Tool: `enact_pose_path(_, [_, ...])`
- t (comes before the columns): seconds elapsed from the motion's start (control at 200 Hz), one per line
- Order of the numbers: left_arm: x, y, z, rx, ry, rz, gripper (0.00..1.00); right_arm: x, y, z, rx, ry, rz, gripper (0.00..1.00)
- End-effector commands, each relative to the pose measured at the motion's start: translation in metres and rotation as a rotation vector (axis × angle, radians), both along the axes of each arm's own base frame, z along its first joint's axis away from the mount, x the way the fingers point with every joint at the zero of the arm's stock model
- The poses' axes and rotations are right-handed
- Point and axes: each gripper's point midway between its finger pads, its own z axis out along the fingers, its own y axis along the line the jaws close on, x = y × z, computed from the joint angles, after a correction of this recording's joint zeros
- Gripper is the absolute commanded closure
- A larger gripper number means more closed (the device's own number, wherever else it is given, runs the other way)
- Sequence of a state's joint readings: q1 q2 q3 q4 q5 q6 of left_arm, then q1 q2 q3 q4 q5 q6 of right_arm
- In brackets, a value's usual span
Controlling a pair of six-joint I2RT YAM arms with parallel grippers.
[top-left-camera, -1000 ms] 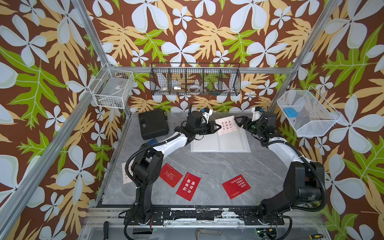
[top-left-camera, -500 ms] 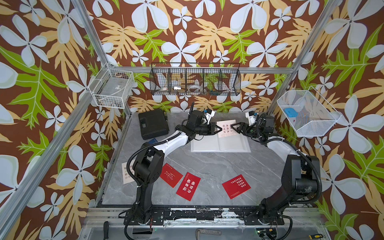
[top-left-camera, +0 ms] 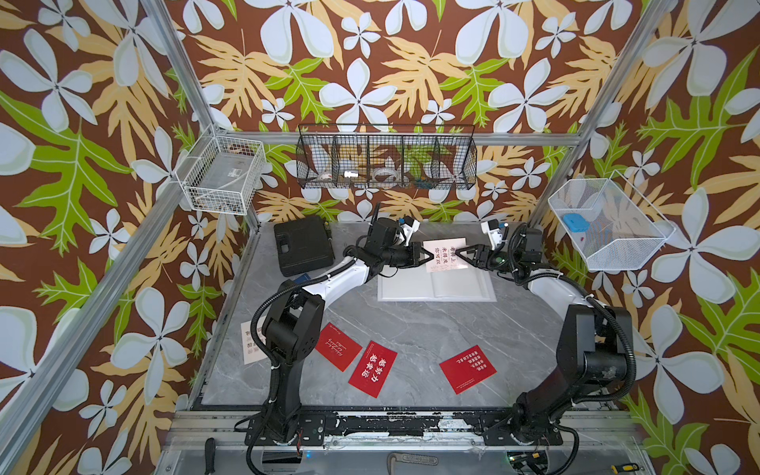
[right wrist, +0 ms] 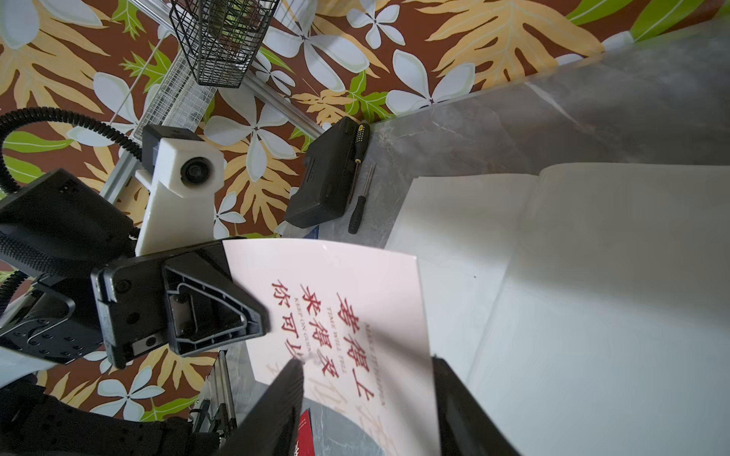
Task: Place the photos into the photo albums
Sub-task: Pick up the photo at the center of the board.
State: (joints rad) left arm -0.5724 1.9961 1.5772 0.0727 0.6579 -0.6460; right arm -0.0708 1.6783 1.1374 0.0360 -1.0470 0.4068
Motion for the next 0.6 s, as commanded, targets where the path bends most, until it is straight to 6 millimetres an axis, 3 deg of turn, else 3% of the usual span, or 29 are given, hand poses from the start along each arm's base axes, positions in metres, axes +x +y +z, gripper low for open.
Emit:
enact_pose_path(0.0, [0.002,0.002,-0.001,0.010,-0.015,0.000,1.00,-0.007,0.007,0.004,0.030,0.000,0.055,0.55])
enact_pose_path(0.4, [0.005,0.006,-0.011,0.050,-0.004,-0.001,0.98,-0.005,0.006,-0.002,0.031,0.030,0.040,0.88])
enact_pose_path(0.591, [0.012,0.012,-0.015,0.085,-0.019,0.023,0.83,-0.001,0.000,-0.004,0.003,0.039,-0.012,1.00])
